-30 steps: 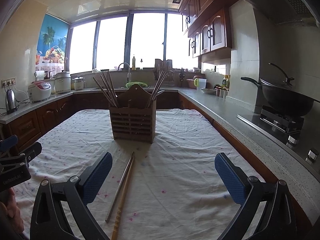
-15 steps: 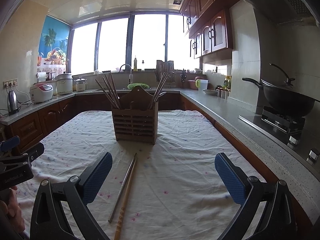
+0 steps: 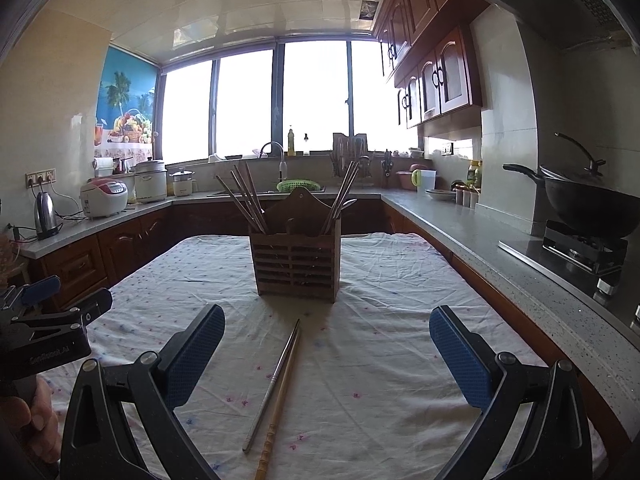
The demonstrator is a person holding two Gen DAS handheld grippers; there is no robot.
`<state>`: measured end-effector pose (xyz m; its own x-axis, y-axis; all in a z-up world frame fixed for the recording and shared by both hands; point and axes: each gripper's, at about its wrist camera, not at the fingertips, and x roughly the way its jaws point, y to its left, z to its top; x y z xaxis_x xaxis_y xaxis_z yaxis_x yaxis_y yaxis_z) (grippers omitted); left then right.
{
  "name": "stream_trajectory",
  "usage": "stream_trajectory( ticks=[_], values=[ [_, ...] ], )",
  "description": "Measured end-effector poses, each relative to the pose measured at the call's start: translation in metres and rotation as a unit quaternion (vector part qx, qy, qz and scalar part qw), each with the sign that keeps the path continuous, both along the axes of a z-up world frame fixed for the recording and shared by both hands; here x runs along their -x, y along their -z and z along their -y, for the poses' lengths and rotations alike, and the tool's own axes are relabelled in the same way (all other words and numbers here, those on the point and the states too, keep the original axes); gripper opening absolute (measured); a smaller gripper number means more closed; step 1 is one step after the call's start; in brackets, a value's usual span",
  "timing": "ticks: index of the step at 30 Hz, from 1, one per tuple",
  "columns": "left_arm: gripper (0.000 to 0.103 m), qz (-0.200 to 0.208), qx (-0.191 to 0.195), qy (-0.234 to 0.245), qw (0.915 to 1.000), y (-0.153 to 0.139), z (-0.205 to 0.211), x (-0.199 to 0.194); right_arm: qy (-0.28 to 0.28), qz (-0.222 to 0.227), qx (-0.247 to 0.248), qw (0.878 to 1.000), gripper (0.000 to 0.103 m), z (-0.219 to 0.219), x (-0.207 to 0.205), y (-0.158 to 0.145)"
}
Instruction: Organize utensils
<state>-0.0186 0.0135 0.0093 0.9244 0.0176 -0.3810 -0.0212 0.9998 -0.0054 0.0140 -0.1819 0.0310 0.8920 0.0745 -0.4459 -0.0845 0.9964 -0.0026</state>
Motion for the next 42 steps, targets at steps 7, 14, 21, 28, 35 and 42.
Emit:
stream_trajectory(
  ticks=[7, 14, 21, 28, 35, 42],
  values=[
    [0.102, 0.000, 0.002, 0.000, 1.0000, -0.001, 0.000, 0.000, -0.006, 0.002, -0.001, 1.000, 0.103, -0.003, -0.001, -0.002],
    [0.102, 0.000, 0.004, -0.001, 1.0000, -0.002, -0.001, -0.001, -0.007, 0.001, -0.003, 1.000, 0.103, -0.003, -0.001, -0.002],
    [0.102, 0.001, 0.002, -0.001, 1.0000, -0.003, 0.002, -0.001, -0.008, 0.002, -0.007, 1.000, 0.103, -0.004, -0.001, -0.001],
    [0.102, 0.001, -0.003, 0.000, 1.0000, -0.004, 0.007, 0.000, -0.009, 0.001, -0.013, 1.000, 0.103, -0.002, -0.001, -0.001],
    [0.102, 0.000, -0.001, 0.004, 1.0000, -0.006, 0.010, -0.001, -0.012, -0.001, -0.015, 1.000, 0.103, -0.002, -0.002, -0.003],
    [0.102, 0.000, -0.001, 0.003, 1.0000, -0.008, 0.010, -0.002, -0.013, 0.002, -0.016, 1.000, 0.103, -0.002, -0.003, -0.004]
  ],
)
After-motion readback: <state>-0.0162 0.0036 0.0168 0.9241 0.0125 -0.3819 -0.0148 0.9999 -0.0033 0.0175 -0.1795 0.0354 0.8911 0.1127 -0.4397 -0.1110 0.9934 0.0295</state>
